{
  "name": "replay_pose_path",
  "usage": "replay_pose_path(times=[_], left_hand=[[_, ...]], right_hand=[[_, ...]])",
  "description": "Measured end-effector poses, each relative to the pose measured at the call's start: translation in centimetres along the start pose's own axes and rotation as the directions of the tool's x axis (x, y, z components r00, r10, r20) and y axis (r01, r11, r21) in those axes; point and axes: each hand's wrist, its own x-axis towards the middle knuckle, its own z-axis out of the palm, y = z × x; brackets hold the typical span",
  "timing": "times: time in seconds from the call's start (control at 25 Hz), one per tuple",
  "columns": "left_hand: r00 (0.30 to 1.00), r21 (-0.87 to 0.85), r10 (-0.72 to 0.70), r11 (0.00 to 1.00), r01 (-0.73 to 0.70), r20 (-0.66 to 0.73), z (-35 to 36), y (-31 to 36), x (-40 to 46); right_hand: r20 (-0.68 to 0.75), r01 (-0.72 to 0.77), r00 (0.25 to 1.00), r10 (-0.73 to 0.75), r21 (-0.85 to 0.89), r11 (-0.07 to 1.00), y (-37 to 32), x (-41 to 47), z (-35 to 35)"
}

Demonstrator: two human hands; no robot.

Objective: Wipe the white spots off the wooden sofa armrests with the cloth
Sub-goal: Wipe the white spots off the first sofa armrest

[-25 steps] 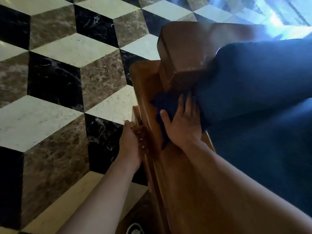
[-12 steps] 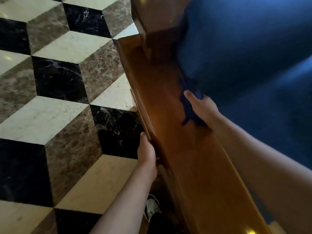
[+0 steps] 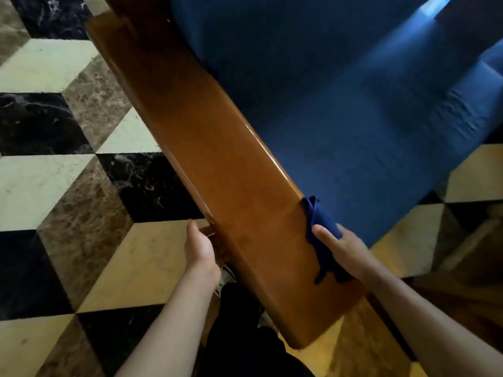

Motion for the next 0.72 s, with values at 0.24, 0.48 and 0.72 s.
replay_pose_path(times=[0.24, 0.48, 0.72], left_hand=[[0.995, 0.049, -0.096, 0.994, 0.095, 0.02, -0.6, -5.3, -3.2], [0.995, 0.076, -0.097, 0.993, 0.095, 0.014, -1.6, -4.1, 0.1], [0.986, 0.159, -0.096, 0.984, 0.074, 0.133, -2.0, 3.4, 4.5]], right_hand=[[-0.358, 0.195, 0.921, -0.156, 0.075, 0.978, 8.2, -9.7, 5.3], [-0.192, 0.347, 0.775, -0.603, -0.667, 0.659, 6.2, -13.5, 13.0], [-0.118, 0.34, 0.738, -0.665, -0.786, 0.517, -6.6, -6.5, 17.3]])
